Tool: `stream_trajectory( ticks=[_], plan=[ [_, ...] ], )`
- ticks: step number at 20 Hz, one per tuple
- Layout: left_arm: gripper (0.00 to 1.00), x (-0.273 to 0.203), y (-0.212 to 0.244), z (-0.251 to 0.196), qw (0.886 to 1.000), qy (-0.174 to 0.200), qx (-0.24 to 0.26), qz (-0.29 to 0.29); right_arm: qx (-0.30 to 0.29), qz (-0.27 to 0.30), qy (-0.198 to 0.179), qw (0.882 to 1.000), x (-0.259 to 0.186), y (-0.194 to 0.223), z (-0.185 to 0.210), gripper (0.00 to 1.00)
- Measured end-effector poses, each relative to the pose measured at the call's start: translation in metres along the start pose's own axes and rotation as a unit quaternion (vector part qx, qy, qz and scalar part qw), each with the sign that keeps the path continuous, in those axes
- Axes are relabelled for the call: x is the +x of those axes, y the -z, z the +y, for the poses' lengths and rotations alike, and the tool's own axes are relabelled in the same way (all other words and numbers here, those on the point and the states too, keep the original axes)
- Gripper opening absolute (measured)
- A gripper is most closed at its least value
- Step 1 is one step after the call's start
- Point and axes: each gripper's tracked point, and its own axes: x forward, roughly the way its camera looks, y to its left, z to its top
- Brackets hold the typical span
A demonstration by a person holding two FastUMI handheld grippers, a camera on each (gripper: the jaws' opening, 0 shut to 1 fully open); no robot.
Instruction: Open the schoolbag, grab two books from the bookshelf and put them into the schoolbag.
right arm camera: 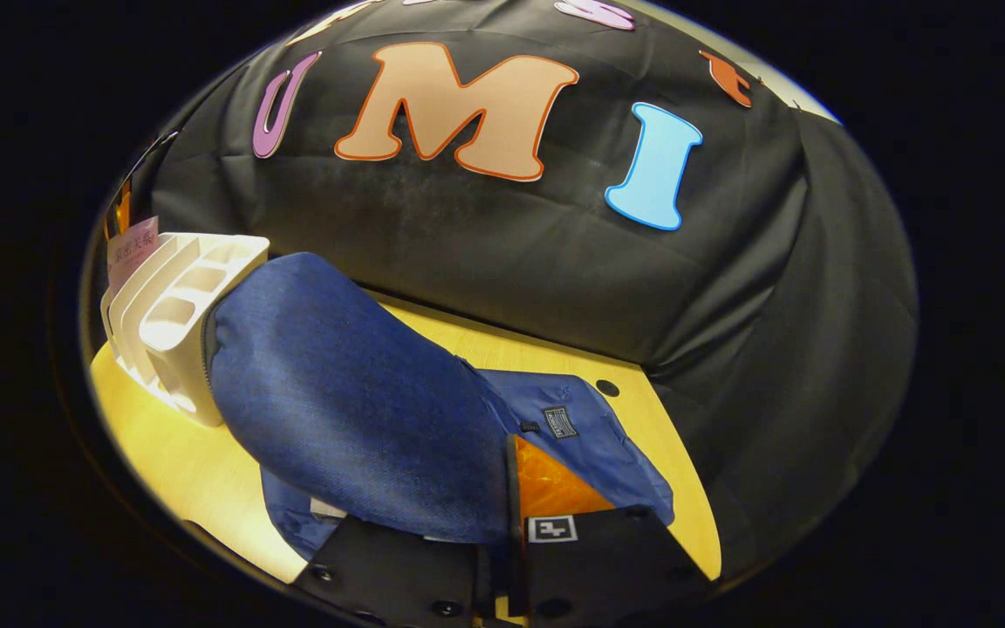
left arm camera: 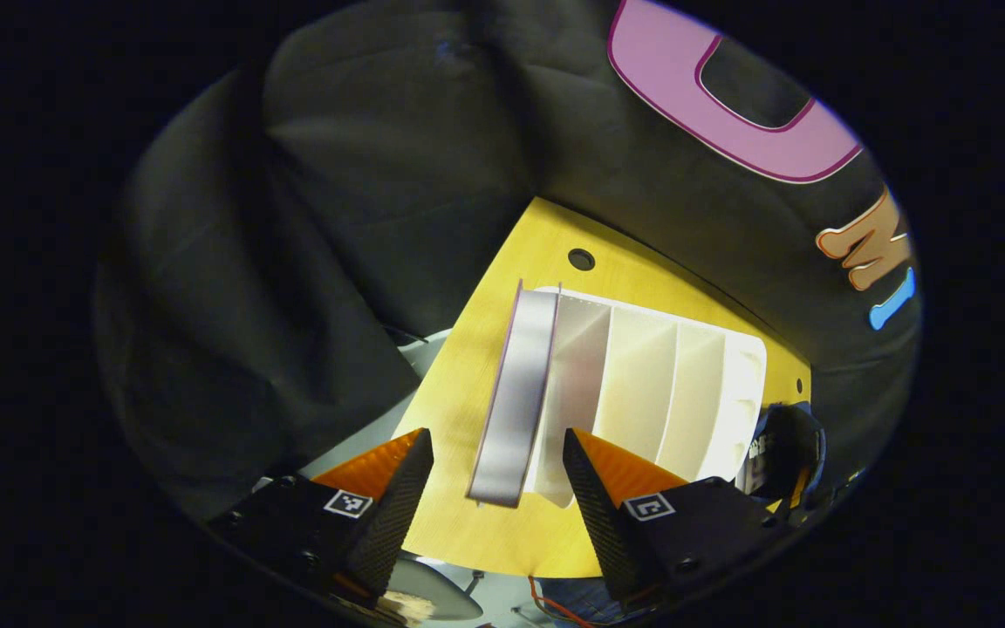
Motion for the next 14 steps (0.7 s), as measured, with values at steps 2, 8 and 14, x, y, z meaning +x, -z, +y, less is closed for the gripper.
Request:
stream_trajectory(
  ticks=[2,8,14],
  plan=[
    [0.87,0.010,-0.001,-0.008,1.000,0.007,0.007,0.017,-0.002,0.002,0.002,1.000,-0.001,0.002,0.001,0.07],
    [0.80,0.032,-0.008,-0.033,0.998,0.013,0.031,0.049,0.002,0.006,0.006,1.000,-0.002,0.002,0.001,0.07],
    [0.60,0.058,0.003,-0.041,0.994,0.010,0.052,0.090,-0.001,0.006,0.005,1.000,-0.001,0.003,0.001,0.07]
  ],
)
